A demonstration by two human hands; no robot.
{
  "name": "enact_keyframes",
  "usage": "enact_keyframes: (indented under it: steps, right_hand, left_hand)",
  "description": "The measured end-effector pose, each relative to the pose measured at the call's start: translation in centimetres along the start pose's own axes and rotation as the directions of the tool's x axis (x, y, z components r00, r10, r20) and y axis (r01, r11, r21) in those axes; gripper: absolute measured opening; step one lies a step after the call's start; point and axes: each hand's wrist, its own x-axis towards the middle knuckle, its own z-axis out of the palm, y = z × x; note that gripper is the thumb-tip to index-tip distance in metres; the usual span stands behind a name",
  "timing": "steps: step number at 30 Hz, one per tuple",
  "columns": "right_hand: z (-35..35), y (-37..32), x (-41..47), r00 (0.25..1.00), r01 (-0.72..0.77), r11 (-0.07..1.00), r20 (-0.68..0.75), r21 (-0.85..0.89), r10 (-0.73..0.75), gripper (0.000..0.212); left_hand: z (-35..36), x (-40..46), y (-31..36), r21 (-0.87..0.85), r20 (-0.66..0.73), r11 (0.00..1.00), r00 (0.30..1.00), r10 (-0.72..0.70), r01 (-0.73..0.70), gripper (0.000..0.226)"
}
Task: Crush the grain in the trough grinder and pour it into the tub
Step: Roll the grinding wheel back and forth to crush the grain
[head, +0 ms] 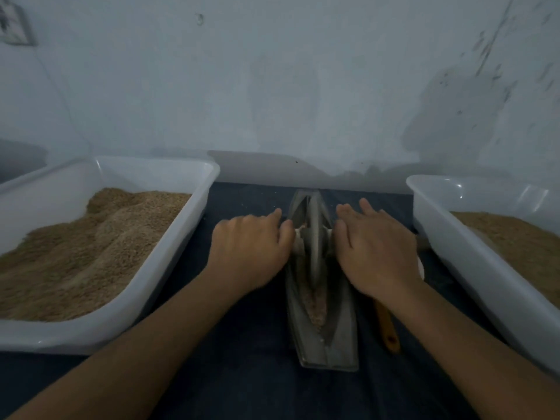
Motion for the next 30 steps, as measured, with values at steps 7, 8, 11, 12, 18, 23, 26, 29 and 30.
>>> enact_keyframes:
  steps: [7,8,11,12,18,23,26,29,30]
  right_hand:
    - [1.3,0.5,6.2,0.985,-0.157,0.984,0.092,0.082,0.149,0.043]
    - [1.3,0.6,5.6,0.985,-0.147,0.988,0.101,0.046,0.142,0.043]
    - [1.3,0.9,2.3,0.996,-0.077,0.997,0.044,0.019,0.076,0.057]
    - [0.9,0.7,0.8,0.999,-0.041,0.999,0.002,0.019,0.041,0.063]
    - [-0.9,-0.5,-4.3,0.973,0.120,0.991,-0.194,-0.060,-0.129,0.061]
    - [-0.4,-0.6,-0.9,0.998,0.055,0.998,-0.032,-0.043,-0.056,0.073]
    - [0.5,0.0,3.3,0.995,-0.044,0.999,0.085,0.005,0.044,0.065]
    - [0.8,0.3,6.2,0.984,-0.106,0.994,0.141,-0.027,0.109,0.060]
    - [0.9,0.3,6.6,0.983,-0.105,0.993,0.145,-0.047,0.111,0.060]
  left_hand:
    - [2.0,7.6,0.0,0.067,0.114,0.997,0.992,-0.047,0.039,0.050]
    - [1.7,7.2,0.0,0.085,0.092,0.996,0.995,-0.034,0.026,0.048]
    - [0.7,3.2,0.1,0.118,-0.037,0.992,0.998,0.041,-0.036,0.050]
    - [0.2,1.4,0.1,0.055,-0.071,0.998,0.997,0.042,-0.038,0.054]
    - [-1.2,-6.0,-0.7,-0.098,-0.259,0.991,0.964,0.063,-0.091,0.055]
    - [-0.7,-2.1,-0.2,-0.018,-0.210,0.995,0.973,0.094,-0.100,0.051]
    - [0.6,2.3,-0.1,0.140,-0.090,0.989,0.994,0.063,-0.050,0.027]
    - [1.9,5.4,-0.3,0.054,-0.002,0.996,0.998,-0.068,0.068,0.022]
    - [2.1,5.6,-0.3,0.058,-0.007,0.996,0.998,-0.066,0.066,0.021]
